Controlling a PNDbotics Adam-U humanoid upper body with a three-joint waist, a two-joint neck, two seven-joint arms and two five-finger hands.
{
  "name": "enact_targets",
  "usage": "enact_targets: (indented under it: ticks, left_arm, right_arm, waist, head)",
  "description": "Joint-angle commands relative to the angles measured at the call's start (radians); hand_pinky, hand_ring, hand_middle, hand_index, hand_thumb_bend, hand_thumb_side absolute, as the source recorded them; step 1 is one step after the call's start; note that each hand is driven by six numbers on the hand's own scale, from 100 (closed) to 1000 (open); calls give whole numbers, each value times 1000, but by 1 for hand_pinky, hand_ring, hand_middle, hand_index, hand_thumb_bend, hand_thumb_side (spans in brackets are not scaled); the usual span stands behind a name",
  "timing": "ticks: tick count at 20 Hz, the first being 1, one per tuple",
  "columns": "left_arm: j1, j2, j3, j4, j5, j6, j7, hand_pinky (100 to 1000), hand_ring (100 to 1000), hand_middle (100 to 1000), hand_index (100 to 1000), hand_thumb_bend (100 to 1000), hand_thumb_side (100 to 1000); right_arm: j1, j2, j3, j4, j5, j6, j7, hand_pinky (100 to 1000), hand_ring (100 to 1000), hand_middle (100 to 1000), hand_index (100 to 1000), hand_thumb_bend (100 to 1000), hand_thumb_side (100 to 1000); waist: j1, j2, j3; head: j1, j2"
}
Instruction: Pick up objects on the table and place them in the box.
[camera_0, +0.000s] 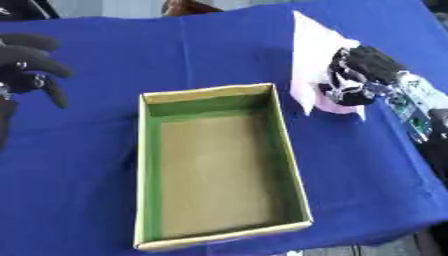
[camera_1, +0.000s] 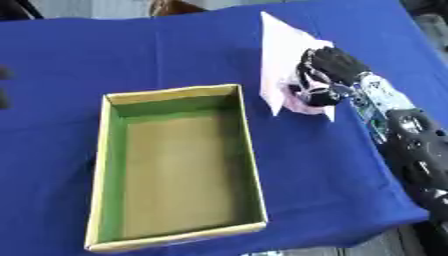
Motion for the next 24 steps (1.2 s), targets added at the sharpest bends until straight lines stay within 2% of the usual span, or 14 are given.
enact_targets:
  ticks: [1, 3, 8, 17, 24]
  left_arm:
    - [-10, 9, 4, -19, 2, -3, 0, 413, 630, 773, 781, 100, 1000]
    - [-9, 9, 4, -19, 3, -3, 0, 413, 629, 772, 781, 100, 1000]
    - [-10, 10, 5, -19, 1, -3, 2, 412, 630, 774, 781, 100, 1000]
    - [-8, 10, 5, -19, -1, -2, 4, 412, 630, 773, 780, 100, 1000]
    - [-1, 16, 4, -19, -3, 3, 5, 411, 629, 773, 780, 100, 1000]
  right_arm:
    - [-6, -25, -10, -3, 4, -4, -18, 100, 100, 165, 304, 178, 204]
    - [-6, -27, -11, -1, -1, -6, -20, 100, 100, 135, 275, 135, 197]
    - [-6, -29, -9, -3, -11, -13, -27, 100, 100, 105, 251, 100, 176]
    - [-12, -40, -3, -7, -6, -20, -22, 100, 100, 105, 249, 113, 176]
    - [-22, -73, 17, -19, -20, -42, -6, 100, 100, 108, 249, 120, 173]
  waist:
    - [0, -15, -3]
    - [0, -15, -3]
    - [1, -15, -4]
    - [0, -19, -4]
    - [-8, -28, -8]
  head:
    - [-15, -1]
    - [-15, -1]
    - [-16, -1]
    - [-15, -1]
    - [-5, -1]
